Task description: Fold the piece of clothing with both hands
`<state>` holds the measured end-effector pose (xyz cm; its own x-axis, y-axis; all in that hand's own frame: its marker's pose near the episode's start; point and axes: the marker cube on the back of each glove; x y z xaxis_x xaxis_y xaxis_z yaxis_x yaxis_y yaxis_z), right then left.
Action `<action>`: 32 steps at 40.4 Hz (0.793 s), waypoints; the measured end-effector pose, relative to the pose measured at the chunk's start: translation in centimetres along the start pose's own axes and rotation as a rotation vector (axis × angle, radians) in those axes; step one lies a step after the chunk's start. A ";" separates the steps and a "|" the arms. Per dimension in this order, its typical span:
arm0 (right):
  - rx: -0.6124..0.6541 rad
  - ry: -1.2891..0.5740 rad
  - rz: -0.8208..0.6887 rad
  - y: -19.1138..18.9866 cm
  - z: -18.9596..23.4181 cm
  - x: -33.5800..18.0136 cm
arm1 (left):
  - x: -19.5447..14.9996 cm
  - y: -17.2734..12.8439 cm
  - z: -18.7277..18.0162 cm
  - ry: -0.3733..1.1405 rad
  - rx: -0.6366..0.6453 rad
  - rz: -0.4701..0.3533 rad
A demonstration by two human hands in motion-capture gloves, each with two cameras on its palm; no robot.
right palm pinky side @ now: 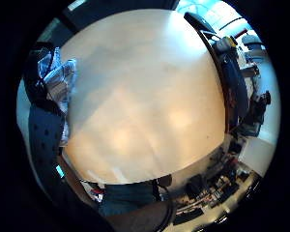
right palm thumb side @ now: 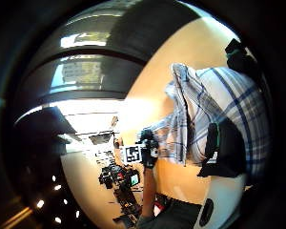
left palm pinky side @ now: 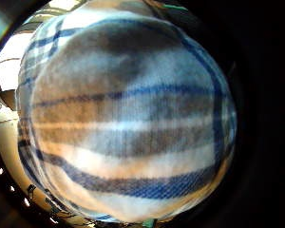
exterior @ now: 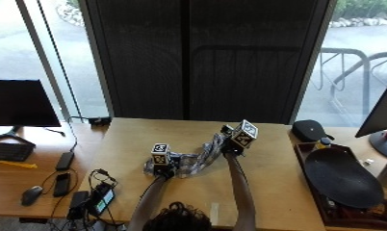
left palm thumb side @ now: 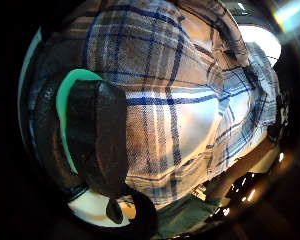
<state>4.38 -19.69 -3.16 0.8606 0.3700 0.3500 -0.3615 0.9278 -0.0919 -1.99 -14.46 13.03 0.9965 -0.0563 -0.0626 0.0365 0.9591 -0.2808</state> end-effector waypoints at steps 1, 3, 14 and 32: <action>0.003 -0.006 0.015 -0.6 0.6 -0.6 | -0.1 -0.2 -0.1 -0.007 0.019 -0.005; -0.023 -0.043 0.008 -1.4 1.9 -2.1 | 0.1 -0.4 -0.2 0.033 0.033 0.027; -0.025 -0.112 -0.192 -1.0 4.0 -12.0 | -1.4 -1.0 -3.9 0.419 0.086 0.098; 0.038 0.094 -0.486 7.3 10.8 -29.2 | -10.7 3.3 -24.5 0.358 0.448 -0.057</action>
<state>-27.30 -24.20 -4.02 0.9608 -0.1009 0.2584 0.0784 0.9923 0.0962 -14.41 -17.45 -10.70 0.9072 -0.1267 -0.4012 0.1954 0.9714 0.1351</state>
